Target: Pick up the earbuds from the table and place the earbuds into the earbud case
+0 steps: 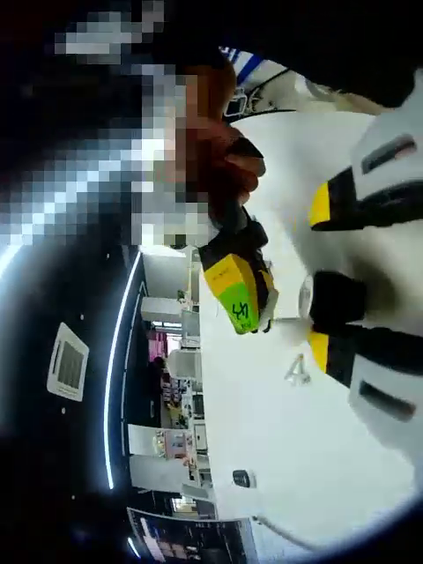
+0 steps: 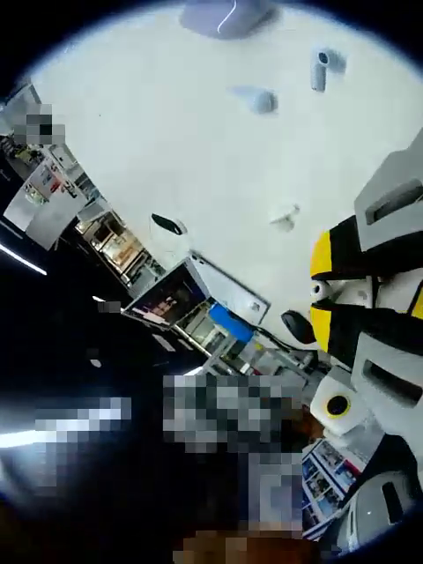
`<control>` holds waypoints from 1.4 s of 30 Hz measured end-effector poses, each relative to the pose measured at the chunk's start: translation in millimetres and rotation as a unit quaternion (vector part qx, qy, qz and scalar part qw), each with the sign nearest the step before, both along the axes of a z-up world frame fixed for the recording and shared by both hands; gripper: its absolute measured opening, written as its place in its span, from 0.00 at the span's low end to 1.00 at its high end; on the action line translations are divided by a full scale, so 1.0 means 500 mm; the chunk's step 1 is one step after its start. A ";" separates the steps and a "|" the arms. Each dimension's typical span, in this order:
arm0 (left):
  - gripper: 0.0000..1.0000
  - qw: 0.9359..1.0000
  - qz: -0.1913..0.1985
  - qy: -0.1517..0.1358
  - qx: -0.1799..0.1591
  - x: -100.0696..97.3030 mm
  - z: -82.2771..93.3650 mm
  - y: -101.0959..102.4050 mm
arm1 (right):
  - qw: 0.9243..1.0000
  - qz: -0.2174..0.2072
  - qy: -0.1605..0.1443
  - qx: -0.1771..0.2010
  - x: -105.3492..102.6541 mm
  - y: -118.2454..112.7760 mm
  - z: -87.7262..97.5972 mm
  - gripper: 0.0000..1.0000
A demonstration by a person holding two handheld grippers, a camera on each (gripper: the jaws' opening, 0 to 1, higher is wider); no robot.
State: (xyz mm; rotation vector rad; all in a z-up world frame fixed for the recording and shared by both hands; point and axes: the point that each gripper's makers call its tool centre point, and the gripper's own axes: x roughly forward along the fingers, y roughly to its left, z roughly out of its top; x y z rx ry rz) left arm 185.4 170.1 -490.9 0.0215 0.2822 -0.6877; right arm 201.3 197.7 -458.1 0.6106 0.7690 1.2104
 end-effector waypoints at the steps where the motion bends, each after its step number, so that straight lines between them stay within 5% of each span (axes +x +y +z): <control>1: 0.55 1.000 -0.009 -0.002 0.003 -0.002 0.000 -0.006 | 1.000 0.002 0.004 0.002 -0.004 0.002 -0.003 0.10; 8: 0.55 0.999 -0.017 -0.008 0.038 -0.003 -0.012 -0.012 | 1.000 0.012 0.015 0.002 -0.007 0.017 -0.006 0.10; 12: 0.55 0.997 -0.021 -0.003 0.068 -0.003 -0.028 -0.013 | 0.995 0.056 -0.066 -0.042 -0.024 0.027 -0.004 0.10; 18: 0.54 0.998 -0.025 0.010 0.059 -0.002 -0.031 -0.015 | 0.994 0.083 -0.062 -0.043 -0.042 0.030 -0.001 0.10; 23: 0.48 0.999 -0.022 0.027 0.021 -0.005 -0.026 -0.012 | 0.981 0.137 -0.115 -0.073 -0.065 0.027 -0.006 0.10; 27: 0.37 0.999 -0.002 0.043 -0.011 0.004 -0.023 0.003 | 0.985 0.134 -0.094 -0.056 -0.064 0.021 0.000 0.10; 29: 0.36 0.999 -0.004 0.042 -0.010 0.002 -0.024 0.000 | 0.991 0.123 -0.050 -0.025 -0.062 0.018 0.009 0.10; 31: 0.34 0.999 -0.004 0.042 -0.009 0.003 -0.025 0.001 | 0.994 0.088 0.041 0.051 -0.051 0.014 0.033 0.10; 32: 0.33 0.999 -0.006 0.044 -0.011 0.002 -0.024 -0.001 | 0.990 0.063 0.091 0.085 -0.043 0.012 0.040 0.10; 34: 0.30 0.998 -0.007 0.050 -0.021 0.003 -0.023 0.001 | 0.968 -0.001 0.194 0.159 -0.011 0.001 0.051 0.10; 35: 0.30 0.997 -0.001 0.062 -0.043 0.005 -0.021 0.001 | 0.959 -0.024 0.219 0.180 -0.004 -0.003 0.049 0.10; 39: 0.28 0.995 0.010 0.074 -0.065 0.016 -0.019 0.016 | 0.957 -0.032 0.216 0.191 -0.023 -0.002 0.034 0.10; 42: 0.28 0.995 0.009 0.076 -0.069 0.018 -0.019 0.016 | 0.947 -0.057 0.231 0.215 -0.021 -0.007 0.035 0.10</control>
